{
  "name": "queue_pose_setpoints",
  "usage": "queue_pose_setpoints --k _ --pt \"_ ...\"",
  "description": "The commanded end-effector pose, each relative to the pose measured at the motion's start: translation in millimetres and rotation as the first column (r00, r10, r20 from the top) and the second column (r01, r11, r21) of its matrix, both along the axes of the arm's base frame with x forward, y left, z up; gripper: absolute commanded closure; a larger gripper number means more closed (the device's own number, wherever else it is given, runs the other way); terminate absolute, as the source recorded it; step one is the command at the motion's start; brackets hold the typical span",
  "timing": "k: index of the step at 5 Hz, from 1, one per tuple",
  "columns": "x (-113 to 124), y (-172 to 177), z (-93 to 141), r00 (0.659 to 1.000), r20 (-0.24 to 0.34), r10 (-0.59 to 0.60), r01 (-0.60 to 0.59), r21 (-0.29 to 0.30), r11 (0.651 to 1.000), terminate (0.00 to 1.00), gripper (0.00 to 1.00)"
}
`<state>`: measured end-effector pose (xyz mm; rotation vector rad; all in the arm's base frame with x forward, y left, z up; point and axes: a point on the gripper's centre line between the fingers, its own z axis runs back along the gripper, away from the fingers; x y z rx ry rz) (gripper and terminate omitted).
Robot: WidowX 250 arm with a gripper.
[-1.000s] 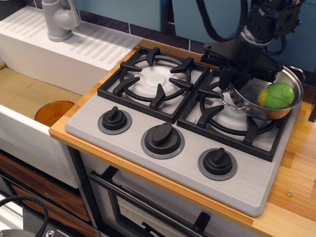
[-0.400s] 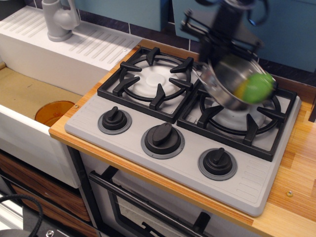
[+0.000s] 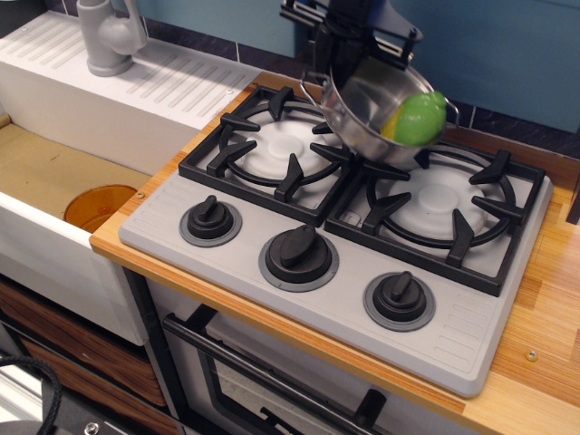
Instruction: Put corncob in pot or pan an put pot or pan on stove
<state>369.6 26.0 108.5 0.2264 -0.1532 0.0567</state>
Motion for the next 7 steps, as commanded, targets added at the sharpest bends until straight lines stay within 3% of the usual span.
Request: queue_pose_setpoints --k 1,4,5,6,7 --pt "25.9 48.3 25.1 0.995 0.089 -0.046 0.047 -0.013 0.999 0.00 1.00" --pt "30.6 100.3 -30.3 0.986 0.147 -0.081 0.089 -0.053 0.995 0.00 1.00" --pt "29.9 98.7 -47.6 0.980 0.179 -0.089 0.101 -0.056 0.993 0.00 1.00" --pt "27.8 87.5 -45.9 0.983 0.170 -0.066 0.075 -0.046 0.996 0.00 0.00" --pt "23.7 79.8 -19.0 0.990 0.133 -0.049 0.055 -0.047 0.997 0.00 0.00"
